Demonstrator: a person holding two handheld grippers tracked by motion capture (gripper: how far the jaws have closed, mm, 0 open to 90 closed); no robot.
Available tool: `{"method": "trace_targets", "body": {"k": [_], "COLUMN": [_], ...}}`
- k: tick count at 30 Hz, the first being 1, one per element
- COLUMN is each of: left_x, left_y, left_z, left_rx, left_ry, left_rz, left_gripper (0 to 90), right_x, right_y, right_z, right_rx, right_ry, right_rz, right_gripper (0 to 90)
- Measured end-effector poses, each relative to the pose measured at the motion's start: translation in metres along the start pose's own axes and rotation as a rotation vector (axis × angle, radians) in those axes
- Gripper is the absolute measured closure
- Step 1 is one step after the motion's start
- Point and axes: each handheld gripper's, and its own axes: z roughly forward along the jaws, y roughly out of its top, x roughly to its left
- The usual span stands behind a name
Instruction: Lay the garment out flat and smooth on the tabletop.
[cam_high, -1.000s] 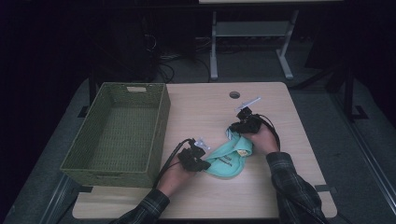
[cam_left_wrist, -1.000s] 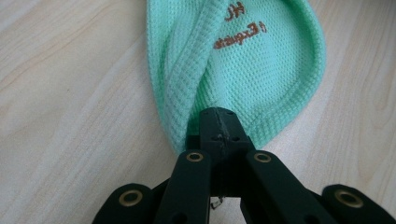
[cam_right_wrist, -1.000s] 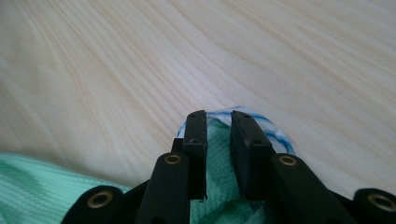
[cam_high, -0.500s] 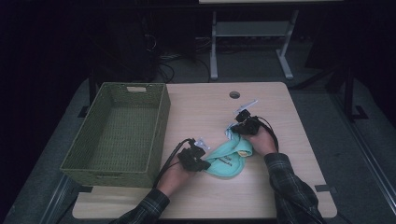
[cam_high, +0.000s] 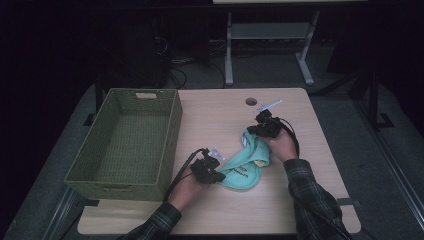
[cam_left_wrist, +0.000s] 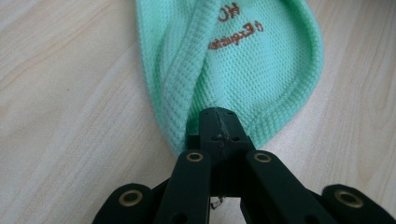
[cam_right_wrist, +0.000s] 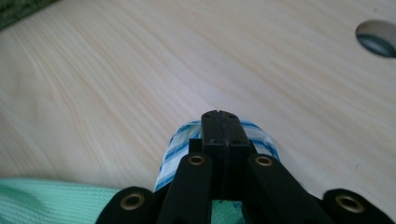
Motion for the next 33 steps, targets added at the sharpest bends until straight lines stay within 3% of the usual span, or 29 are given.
{"method": "trace_targets", "body": {"k": [14, 20, 23, 29, 32, 33], "left_x": [0.001, 0.001, 0.001, 0.002, 0.002, 0.003], "left_y": [0.001, 0.001, 0.001, 0.001, 0.001, 0.001], "left_z": [-0.001, -0.001, -0.001, -0.001, -0.001, -0.001], "left_rx": [0.012, 0.009, 0.009, 0.010, 0.004, 0.010], "left_ry": [-0.003, -0.006, -0.007, -0.009, -0.026, -0.028], "left_rz": [0.004, 0.002, 0.004, 0.001, -0.020, -0.007], "left_gripper": [89.8, 89.8, 89.8, 89.7, 88.5, 87.2], "right_x": [-0.015, -0.014, -0.011, -0.006, -0.005, -0.004], "right_y": [0.039, 0.047, 0.045, 0.038, 0.034, 0.032], "right_z": [0.004, 0.021, 0.026, 0.013, 0.000, -0.004], "right_rx": [-0.037, -0.035, -0.041, -0.079, -0.091, -0.093], "right_ry": [-0.079, -0.075, -0.044, -0.003, 0.006, 0.007], "right_rz": [0.041, 0.041, 0.042, 0.035, 0.025, 0.025], "right_gripper": [90.0, 90.0, 90.0, 81.8, 79.3, 79.2]}}
